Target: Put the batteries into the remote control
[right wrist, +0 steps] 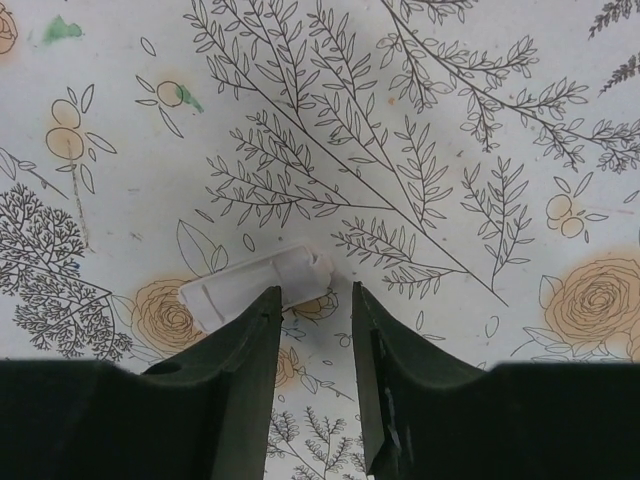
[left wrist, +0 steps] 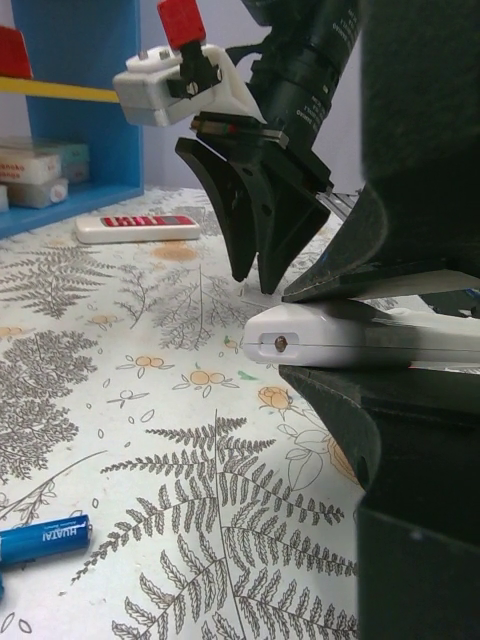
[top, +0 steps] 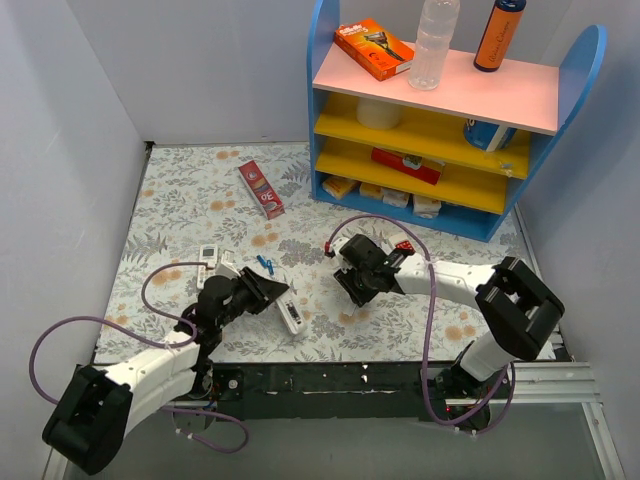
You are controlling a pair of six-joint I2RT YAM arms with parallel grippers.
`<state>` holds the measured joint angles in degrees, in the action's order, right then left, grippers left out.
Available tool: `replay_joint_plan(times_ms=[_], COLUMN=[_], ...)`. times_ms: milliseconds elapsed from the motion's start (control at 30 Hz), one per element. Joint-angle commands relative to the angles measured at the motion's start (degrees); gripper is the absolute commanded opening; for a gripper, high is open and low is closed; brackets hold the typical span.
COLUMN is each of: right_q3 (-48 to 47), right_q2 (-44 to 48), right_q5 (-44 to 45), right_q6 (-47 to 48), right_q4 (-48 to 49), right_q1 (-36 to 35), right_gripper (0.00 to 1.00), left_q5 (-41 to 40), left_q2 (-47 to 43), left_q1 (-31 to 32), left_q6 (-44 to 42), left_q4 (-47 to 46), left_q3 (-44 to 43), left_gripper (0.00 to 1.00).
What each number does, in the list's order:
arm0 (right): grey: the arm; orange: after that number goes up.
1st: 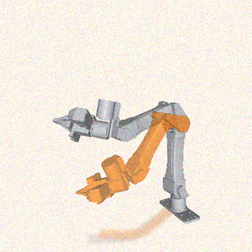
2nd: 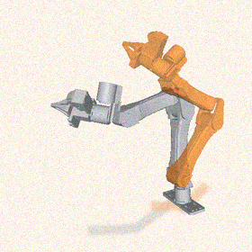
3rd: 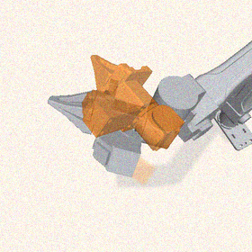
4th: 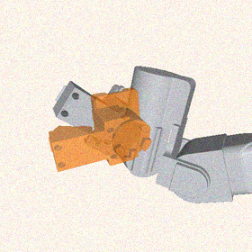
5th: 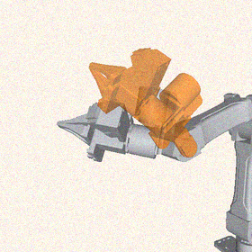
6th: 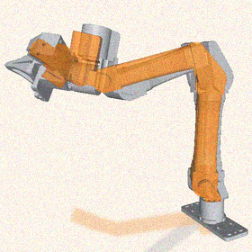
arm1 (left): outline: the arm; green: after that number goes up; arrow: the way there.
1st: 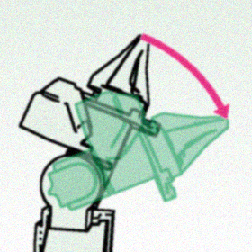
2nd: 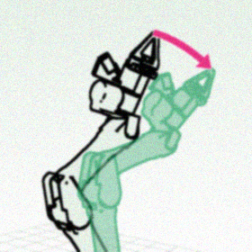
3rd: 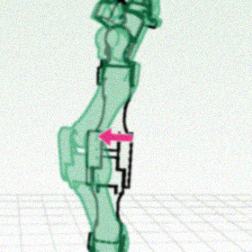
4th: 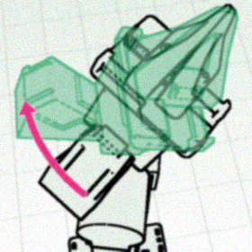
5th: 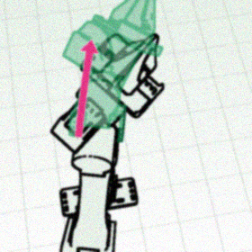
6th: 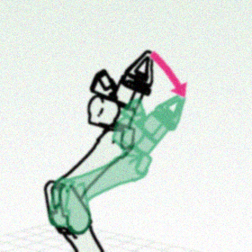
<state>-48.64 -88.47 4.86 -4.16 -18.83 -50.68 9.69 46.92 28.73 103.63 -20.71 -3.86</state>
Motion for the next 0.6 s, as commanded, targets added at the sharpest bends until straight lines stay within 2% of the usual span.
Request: replay_joint_plan(times_ms=[0, 300, 567], right_q3=[-3.1, -3.7, -5.1], right_q2=[-1.4, -3.5, -4.2], right_q5=[-1.3, -3.6, -4.4], right_q6=[2.5, 4.0, 6.9], right_q4=[-1.1, 0.7, -0.2], right_q1=[0.6, 1.2, 1.8], right_gripper=[0.4, 0.34, 0.33], left_q5=[3.1, 4.6, 3.5], left_q2=[4.7, 16.3, 21.6], left_q1=[0.1, 0.4, 0.8], left_q6=[-2.6, -4.4, -4.8], left_q4=[-5.5, -10.8, -13.4], left_q3=[-3.6, -6.9, -8.0], left_gripper=[0.0, 0.0, 0.0])
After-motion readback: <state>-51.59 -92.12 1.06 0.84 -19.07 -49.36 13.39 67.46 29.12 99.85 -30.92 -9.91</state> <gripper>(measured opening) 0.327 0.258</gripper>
